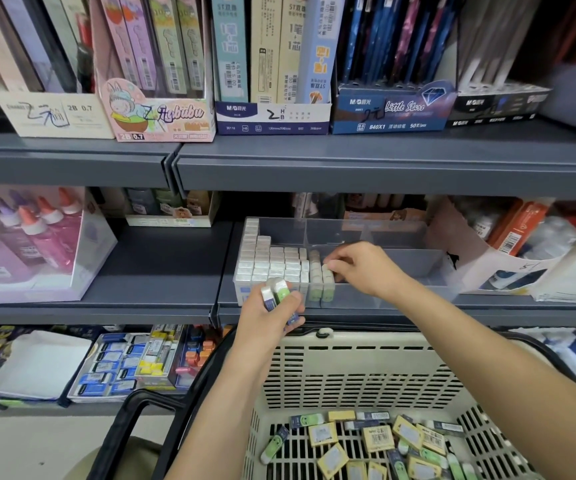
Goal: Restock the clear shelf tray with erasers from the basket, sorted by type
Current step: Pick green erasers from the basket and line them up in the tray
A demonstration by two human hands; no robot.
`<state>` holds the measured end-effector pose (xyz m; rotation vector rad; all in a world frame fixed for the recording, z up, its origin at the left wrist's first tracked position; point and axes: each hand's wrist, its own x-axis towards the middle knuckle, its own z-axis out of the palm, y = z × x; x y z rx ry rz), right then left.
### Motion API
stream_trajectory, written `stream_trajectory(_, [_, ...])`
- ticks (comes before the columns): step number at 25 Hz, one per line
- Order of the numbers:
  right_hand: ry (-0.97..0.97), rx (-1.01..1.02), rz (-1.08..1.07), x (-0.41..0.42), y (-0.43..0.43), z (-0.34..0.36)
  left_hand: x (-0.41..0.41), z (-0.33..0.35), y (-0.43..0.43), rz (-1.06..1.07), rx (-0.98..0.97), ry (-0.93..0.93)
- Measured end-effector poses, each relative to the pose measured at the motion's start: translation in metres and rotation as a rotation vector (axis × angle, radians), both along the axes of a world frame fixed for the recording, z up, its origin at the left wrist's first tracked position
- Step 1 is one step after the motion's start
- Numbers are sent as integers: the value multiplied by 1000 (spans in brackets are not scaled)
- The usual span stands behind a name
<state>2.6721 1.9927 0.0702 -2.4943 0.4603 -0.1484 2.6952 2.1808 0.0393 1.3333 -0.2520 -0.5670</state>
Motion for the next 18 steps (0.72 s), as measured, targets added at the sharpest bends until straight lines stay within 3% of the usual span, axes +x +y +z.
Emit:
stream_trajectory(4, [83, 46, 119, -7, -3, -1, 0, -1, -1, 4, 13, -10])
stream_trajectory(10, [79, -269, 148, -11, -2, -16, -1, -5, -1, 13, 22, -1])
stream_trajectory(18, [119, -284, 176, -9, -4, -16, -1, -6, -1, -9, 16, -14])
